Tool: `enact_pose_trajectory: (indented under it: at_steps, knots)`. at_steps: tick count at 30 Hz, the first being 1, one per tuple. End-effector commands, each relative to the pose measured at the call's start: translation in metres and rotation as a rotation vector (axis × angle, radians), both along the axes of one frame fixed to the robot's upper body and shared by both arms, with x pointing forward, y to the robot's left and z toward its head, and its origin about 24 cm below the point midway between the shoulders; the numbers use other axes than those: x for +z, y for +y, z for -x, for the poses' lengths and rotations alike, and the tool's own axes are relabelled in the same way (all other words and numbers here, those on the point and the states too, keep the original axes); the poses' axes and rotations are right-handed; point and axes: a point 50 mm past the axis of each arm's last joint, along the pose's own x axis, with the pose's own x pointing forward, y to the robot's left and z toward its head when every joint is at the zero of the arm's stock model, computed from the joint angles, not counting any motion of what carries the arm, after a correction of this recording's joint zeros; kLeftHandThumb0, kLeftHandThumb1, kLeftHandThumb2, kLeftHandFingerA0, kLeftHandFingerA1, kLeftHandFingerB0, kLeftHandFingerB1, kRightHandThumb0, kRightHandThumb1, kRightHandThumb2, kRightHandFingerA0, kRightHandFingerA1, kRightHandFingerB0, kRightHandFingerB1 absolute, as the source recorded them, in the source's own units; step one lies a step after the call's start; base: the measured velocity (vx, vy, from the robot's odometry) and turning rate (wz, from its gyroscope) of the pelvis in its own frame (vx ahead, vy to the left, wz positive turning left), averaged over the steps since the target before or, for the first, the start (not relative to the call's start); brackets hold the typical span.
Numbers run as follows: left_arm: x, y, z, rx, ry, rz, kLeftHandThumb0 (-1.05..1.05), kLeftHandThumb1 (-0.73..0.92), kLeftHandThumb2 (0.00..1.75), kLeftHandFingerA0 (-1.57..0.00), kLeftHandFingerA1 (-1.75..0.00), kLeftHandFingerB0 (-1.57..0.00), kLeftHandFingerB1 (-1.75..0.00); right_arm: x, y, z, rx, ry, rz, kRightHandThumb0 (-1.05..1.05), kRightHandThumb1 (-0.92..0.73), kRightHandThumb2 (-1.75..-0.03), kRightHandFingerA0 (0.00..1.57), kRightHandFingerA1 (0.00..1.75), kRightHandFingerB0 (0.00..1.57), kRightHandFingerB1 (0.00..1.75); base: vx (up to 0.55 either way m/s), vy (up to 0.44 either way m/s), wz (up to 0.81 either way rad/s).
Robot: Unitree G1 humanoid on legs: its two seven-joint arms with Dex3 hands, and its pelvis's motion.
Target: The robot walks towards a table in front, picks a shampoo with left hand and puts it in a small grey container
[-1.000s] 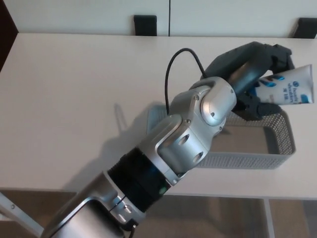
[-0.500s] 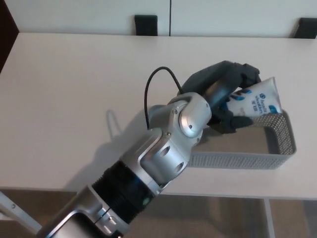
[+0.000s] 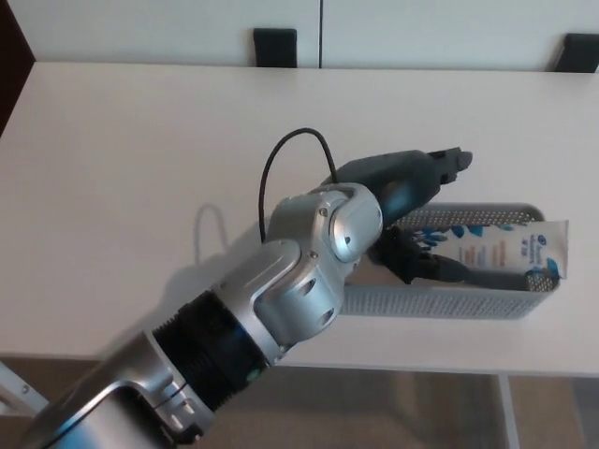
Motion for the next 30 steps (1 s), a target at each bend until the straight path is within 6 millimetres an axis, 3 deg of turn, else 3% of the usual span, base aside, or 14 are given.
enact_pose_trajectory:
  at_steps: [1,4,7,10,11,12,14,17,18,23,24,26,29,30]
  knots:
    - [0.012,0.006,-0.002,-0.012,-0.010,-0.012,-1.04,0.68,0.61,0.00,0.00,0.00,0.00,0.001,-0.004,0.001,-0.015,0.010,0.010,-0.36,-0.70,-0.61,0.59,0.44,0.51,0.39,0.00,0.000,0.00]
    - [0.025,0.008,0.000,-0.012,-0.032,0.049,-1.03,0.63,0.63,0.00,0.00,0.00,0.00,0.001,-0.004,0.001,-0.019,0.008,0.009,-0.35,-0.70,-0.61,0.59,0.44,0.50,0.39,0.00,0.000,0.00]
    - [0.054,0.014,0.004,-0.036,-0.121,0.135,-1.01,0.65,0.62,0.00,0.00,0.00,0.00,0.001,-0.004,0.001,-0.016,0.005,0.007,-0.36,-0.70,-0.61,0.59,0.44,0.49,0.39,0.00,0.000,0.00]
    - [0.057,0.015,0.005,-0.040,-0.131,0.137,-1.01,0.65,0.62,0.00,0.00,0.00,0.00,0.002,-0.004,0.001,-0.014,0.004,0.008,-0.36,-0.70,-0.61,0.59,0.44,0.49,0.39,0.00,0.000,0.00]
    - [0.098,0.025,0.010,-0.077,-0.248,0.231,-1.01,0.64,0.63,0.00,0.00,0.00,0.00,0.006,-0.006,-0.006,-0.013,-0.011,0.011,-0.37,-0.72,-0.62,0.57,0.43,0.47,0.38,0.00,0.000,0.00]
    - [0.120,0.033,0.017,-0.100,-0.314,0.277,-0.98,0.64,0.61,0.00,0.00,0.00,-0.01,0.008,-0.007,-0.009,-0.016,-0.018,0.010,-0.36,-0.72,-0.62,0.56,0.43,0.46,0.38,0.00,0.000,0.00]
    - [0.135,0.042,0.024,-0.120,-0.357,0.303,-1.01,0.56,0.68,0.00,0.00,0.00,-0.03,0.009,-0.009,-0.009,-0.024,-0.018,0.012,-0.36,-0.73,-0.62,0.57,0.43,0.48,0.38,0.00,0.000,0.00]
    - [0.136,0.044,0.026,-0.122,-0.357,0.303,-1.01,0.56,0.68,0.00,0.00,0.00,-0.03,0.009,-0.009,-0.009,-0.024,-0.018,0.012,-0.36,-0.73,-0.62,0.57,0.43,0.48,0.38,0.00,0.000,0.00]
    - [0.159,0.080,0.061,-0.166,-0.456,0.404,-0.96,0.48,0.76,0.00,-0.06,0.00,-0.10,0.007,-0.011,-0.004,-0.032,-0.004,0.022,-0.37,-0.73,-0.62,0.57,0.44,0.49,0.38,0.00,0.000,0.00]
    - [0.162,0.093,0.074,-0.184,-0.474,0.436,-0.93,0.47,0.76,0.00,-0.08,0.00,-0.13,0.008,-0.012,-0.004,-0.029,-0.003,0.024,-0.37,-0.73,-0.62,0.56,0.44,0.49,0.38,0.00,0.000,0.00]
    - [0.162,0.114,0.092,-0.179,-0.495,0.485,-0.76,0.43,0.88,0.00,-0.11,0.00,-0.18,0.010,-0.016,-0.004,-0.019,-0.002,0.031,-0.37,-0.75,-0.62,0.57,0.43,0.48,0.38,0.00,0.000,0.00]
    - [0.155,0.146,0.123,-0.158,-0.521,0.548,-0.82,0.52,0.87,-0.11,-0.08,-0.12,-0.17,0.015,-0.022,-0.007,-0.024,-0.006,0.048,-0.37,-0.73,-0.62,0.58,0.42,0.49,0.38,0.00,0.000,0.00]
    - [0.155,0.147,0.125,-0.161,-0.516,0.550,-0.82,0.52,0.87,-0.11,-0.08,-0.12,-0.17,0.015,-0.022,-0.007,-0.023,-0.006,0.049,-0.37,-0.73,-0.62,0.58,0.42,0.49,0.38,0.00,0.000,0.00]
    - [0.143,0.160,0.134,-0.142,-0.475,0.586,-0.71,0.44,0.84,-0.06,-0.38,-0.04,-0.31,0.015,-0.022,-0.006,-0.043,-0.010,0.039,-0.36,-0.71,-0.61,0.60,0.45,0.48,0.38,0.00,0.000,0.00]
